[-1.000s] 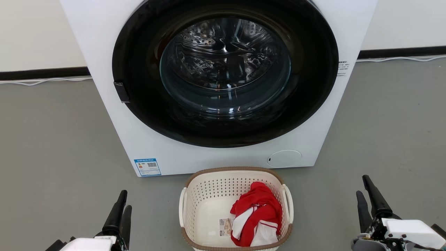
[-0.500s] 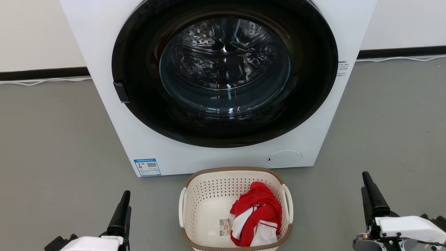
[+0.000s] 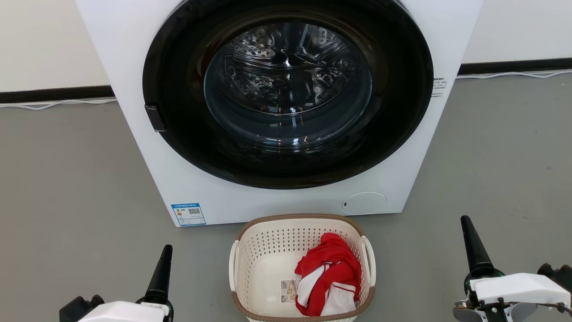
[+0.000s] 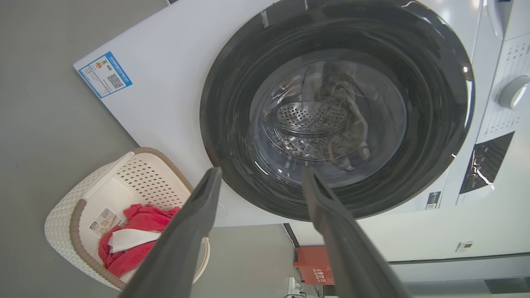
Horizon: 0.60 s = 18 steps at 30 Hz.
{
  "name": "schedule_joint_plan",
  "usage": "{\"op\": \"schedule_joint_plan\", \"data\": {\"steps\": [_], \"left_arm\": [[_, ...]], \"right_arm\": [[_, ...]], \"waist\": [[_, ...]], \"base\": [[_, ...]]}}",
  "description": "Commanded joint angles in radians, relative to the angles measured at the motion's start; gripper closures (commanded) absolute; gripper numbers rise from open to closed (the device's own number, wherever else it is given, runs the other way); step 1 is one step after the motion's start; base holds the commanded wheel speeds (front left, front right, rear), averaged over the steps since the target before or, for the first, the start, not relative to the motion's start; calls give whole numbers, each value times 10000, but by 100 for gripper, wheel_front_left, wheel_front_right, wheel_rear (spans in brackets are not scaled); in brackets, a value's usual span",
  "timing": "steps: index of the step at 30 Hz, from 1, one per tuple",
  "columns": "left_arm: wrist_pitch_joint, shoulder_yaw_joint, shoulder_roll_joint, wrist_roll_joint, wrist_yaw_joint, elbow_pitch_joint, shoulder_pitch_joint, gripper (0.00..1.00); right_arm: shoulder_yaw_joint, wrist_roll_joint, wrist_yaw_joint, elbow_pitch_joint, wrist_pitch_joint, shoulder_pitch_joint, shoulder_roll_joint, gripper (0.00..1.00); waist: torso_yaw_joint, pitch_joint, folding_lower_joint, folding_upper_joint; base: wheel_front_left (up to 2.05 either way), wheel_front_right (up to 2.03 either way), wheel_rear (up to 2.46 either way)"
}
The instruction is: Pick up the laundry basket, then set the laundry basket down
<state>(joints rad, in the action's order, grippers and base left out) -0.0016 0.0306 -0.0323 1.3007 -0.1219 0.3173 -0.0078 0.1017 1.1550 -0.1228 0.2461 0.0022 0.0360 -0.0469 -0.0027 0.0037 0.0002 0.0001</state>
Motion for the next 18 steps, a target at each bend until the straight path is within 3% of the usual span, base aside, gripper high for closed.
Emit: {"op": "schedule_joint_plan", "data": {"steps": [1, 18], "left_arm": [[-119, 67, -86, -328, -36, -249, -321, 0], [-618, -121, -105, -2530, -47, -388, -293, 0]], "right_arm": [[-80, -418, -28, -369, -158, 97, -127, 0], [-293, -2754, -38, -504, -656, 45, -324, 0]], "waist": [[1, 1, -2, -1], [-61, 8, -2, -1]], "base": [[0, 0, 0], [0, 0, 0]]}}
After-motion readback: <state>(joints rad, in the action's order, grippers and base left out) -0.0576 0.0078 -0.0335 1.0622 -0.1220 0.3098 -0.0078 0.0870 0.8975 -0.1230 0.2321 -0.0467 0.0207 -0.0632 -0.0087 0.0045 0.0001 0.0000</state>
